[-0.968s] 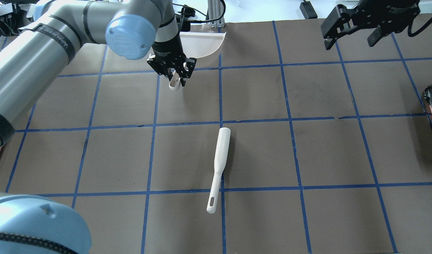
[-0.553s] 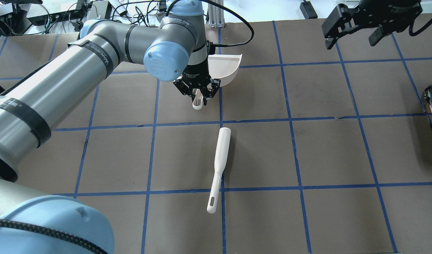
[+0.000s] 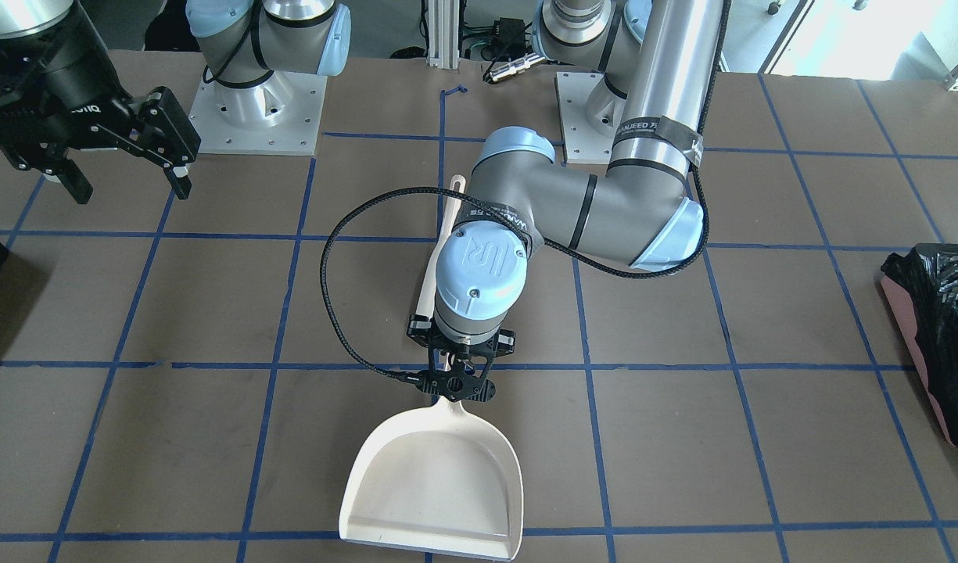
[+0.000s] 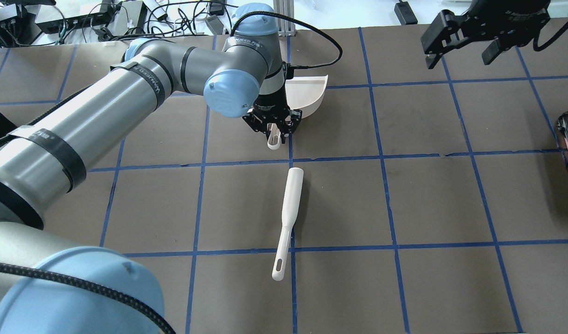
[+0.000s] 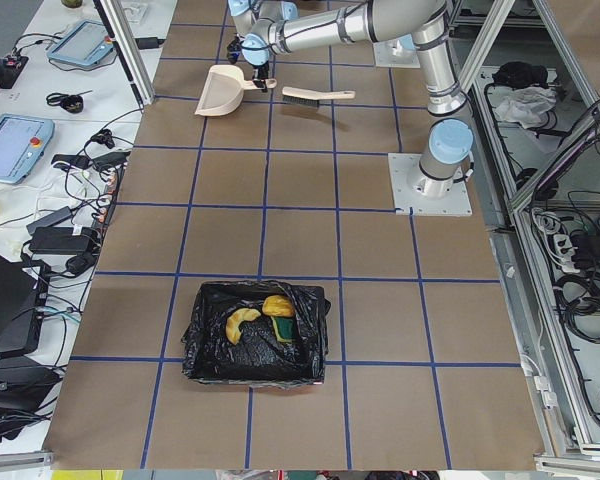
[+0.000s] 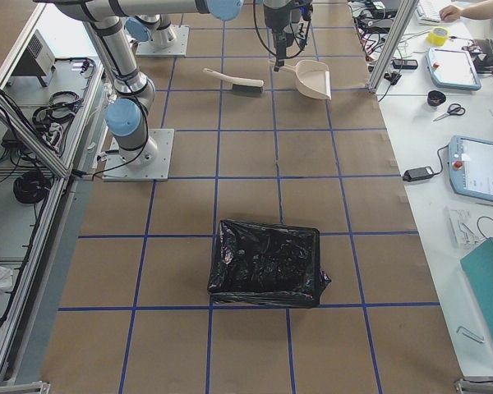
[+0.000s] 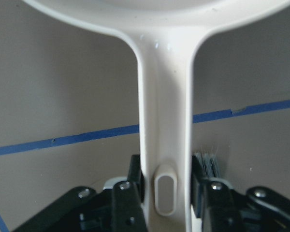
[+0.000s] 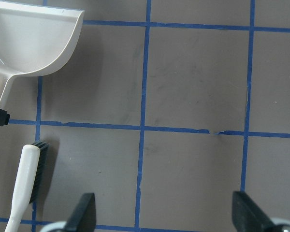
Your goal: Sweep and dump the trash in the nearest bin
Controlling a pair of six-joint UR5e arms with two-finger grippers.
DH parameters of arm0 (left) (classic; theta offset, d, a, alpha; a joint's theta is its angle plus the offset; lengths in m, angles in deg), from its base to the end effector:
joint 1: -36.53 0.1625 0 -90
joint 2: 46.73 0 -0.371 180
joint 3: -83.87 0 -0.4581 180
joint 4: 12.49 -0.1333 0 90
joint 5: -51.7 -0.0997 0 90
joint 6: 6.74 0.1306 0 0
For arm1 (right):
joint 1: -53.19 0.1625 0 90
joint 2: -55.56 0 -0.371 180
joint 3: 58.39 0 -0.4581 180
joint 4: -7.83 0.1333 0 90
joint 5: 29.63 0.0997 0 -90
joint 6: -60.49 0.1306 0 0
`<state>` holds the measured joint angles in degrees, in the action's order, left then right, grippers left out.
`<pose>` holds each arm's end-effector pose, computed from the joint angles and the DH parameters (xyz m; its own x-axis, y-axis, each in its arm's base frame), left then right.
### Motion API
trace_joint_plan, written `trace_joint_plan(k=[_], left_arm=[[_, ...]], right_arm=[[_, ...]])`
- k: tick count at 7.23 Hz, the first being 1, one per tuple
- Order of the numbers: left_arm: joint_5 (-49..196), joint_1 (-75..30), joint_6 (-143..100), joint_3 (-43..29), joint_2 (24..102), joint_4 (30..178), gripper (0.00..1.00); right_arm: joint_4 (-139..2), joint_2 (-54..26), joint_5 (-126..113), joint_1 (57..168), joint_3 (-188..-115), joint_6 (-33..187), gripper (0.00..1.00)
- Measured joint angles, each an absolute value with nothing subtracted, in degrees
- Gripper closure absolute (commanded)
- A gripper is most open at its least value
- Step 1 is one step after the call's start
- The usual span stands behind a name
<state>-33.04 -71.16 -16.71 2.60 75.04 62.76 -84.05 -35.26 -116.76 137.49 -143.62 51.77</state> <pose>-0.3501 -0.6197 0.1556 -0.9904 0.1224 0.0644 0.1312 0.9787 0.1577 0.0829 -0.5775 0.4617 -0.9979 -0.0579 -0.0294 -0.0534 0.9893 -0.1360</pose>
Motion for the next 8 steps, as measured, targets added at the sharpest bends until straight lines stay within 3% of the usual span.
trace_joint_plan(k=[8], left_arm=[[-33.5, -72.8, -20.9, 2.7, 76.3, 62.7, 1.0]], right_arm=[[-71.8, -34.3, -117.2, 137.6, -143.7, 51.7, 0.0]])
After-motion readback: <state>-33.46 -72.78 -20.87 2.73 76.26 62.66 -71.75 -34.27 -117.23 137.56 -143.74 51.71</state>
